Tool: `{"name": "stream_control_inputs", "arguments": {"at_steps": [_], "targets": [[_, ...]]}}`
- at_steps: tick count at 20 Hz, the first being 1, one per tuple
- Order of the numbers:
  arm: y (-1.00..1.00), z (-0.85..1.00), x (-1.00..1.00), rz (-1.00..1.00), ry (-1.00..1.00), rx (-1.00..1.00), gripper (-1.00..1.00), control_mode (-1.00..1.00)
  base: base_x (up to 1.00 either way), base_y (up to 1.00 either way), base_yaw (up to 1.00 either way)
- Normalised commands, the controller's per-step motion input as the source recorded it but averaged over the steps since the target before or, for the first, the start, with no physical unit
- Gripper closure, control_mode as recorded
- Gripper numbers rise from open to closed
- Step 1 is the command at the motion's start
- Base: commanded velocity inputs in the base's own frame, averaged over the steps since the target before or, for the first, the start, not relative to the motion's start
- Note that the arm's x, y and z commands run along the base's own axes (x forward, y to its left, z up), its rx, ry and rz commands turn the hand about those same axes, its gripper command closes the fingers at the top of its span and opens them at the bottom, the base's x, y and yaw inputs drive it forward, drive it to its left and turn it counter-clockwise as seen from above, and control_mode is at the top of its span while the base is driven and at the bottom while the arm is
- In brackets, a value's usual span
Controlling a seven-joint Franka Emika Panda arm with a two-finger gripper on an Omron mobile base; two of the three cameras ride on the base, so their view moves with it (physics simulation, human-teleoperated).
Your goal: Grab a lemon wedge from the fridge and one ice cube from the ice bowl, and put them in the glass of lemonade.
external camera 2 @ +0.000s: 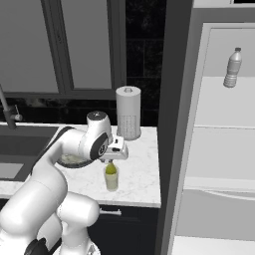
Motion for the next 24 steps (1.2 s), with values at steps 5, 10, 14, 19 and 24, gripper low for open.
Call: {"name": "stream_control_inputs", "arguments": {"at_steps": [5, 10, 14, 19, 24], "targets": [[0.0, 0.0, 0.0, 0.0, 0.0, 0.0, 1.0, -1.0, 0.0, 0.0, 0.0], [0.0, 0.0, 0.0, 0.0, 0.0, 0.0, 1.0, -1.0, 0.0, 0.0, 0.0], [0.0, -0.08, 0.0, 0.0, 0.0, 0.0, 1.0, -1.0, 0.0, 0.0, 0.0], [0.0, -0.13, 0.0, 0.0, 0.0, 0.0, 1.0, -1.0, 0.0, 0.0, 0.0], [0.0, -0.02, -0.09, 0.0, -0.02, 0.0, 1.0, -1.0, 0.0, 0.0, 0.0]]}}
